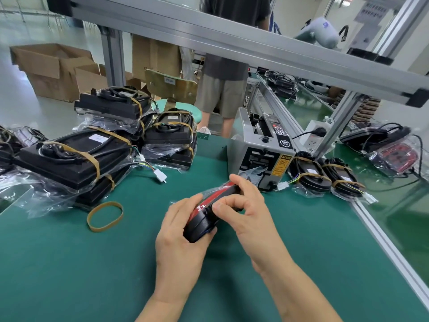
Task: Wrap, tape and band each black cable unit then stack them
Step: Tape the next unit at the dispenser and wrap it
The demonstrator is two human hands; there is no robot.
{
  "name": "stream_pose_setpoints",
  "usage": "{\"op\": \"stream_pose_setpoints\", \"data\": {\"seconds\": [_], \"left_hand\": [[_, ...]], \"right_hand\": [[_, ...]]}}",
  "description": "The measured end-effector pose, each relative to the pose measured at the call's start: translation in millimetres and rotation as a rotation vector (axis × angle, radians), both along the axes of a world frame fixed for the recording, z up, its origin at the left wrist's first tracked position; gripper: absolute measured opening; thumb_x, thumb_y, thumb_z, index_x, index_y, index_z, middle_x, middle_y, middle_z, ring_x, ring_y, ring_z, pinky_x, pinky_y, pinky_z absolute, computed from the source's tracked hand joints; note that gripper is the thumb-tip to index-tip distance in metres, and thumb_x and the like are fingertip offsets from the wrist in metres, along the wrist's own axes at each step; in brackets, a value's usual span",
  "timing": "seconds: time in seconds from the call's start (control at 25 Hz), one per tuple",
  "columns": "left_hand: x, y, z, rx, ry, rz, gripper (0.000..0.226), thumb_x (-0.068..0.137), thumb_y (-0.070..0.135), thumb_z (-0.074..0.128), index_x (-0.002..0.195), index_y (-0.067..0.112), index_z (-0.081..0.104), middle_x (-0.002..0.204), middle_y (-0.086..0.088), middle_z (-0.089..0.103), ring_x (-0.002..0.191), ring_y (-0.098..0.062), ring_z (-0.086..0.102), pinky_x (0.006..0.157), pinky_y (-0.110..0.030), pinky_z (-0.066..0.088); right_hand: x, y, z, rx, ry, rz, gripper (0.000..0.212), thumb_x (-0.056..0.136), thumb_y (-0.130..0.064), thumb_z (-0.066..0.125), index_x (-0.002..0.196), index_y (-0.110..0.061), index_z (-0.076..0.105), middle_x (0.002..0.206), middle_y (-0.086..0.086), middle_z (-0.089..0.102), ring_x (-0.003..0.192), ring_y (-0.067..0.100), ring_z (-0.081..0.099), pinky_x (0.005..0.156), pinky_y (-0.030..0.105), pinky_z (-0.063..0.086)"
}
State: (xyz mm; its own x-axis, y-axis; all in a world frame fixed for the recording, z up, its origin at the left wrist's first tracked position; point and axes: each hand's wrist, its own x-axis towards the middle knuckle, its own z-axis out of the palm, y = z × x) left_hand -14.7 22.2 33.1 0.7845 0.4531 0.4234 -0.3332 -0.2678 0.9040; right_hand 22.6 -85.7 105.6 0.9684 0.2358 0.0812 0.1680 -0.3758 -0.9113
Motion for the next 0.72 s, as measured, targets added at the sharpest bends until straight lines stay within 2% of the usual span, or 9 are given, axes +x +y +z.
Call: {"op": "stream_pose_setpoints", "data": {"seconds": [0.36,0.6,0.72], "left_hand": [[-1.4,-1.2,2.1,0.031,-0.004,0.021,0.066,0.06,-0.006,0.083,0.117,0.021,0.064,0.11,0.005,0.061,0.105,-0.017,0.058,0.092,-0.038,0.048],[-1.4,-2.2,2.6,0.018,-0.019,0.018,0.067,0.059,-0.008,0.083,0.116,0.02,0.064,0.11,0.006,0.061,0.105,-0.019,0.059,0.09,-0.042,0.049],[-1.0,-2.0,2.3,0.004,-0.013,0.023,0.065,0.06,-0.008,0.083,0.116,0.018,0.065,0.11,0.003,0.062,0.104,-0.02,0.06,0.09,-0.045,0.05]], "right_hand": [[4.1,1.0,2.0,-0.089,0.002,0.011,0.019,0.08,-0.018,0.069,0.061,-0.019,0.069,0.124,-0.038,0.034,0.134,-0.005,0.019,0.114,0.045,0.018],[5.1,1.4,0.2,-0.183,-0.058,-0.031,0.017,0.078,-0.02,0.069,0.06,-0.019,0.067,0.126,-0.027,0.041,0.13,-0.007,0.023,0.114,0.044,0.017],[2.3,5.4,0.0,-0.222,-0.092,-0.071,0.015,0.076,-0.02,0.07,0.061,-0.022,0.067,0.121,-0.028,0.043,0.128,-0.004,0.028,0.115,0.045,0.015]]}}
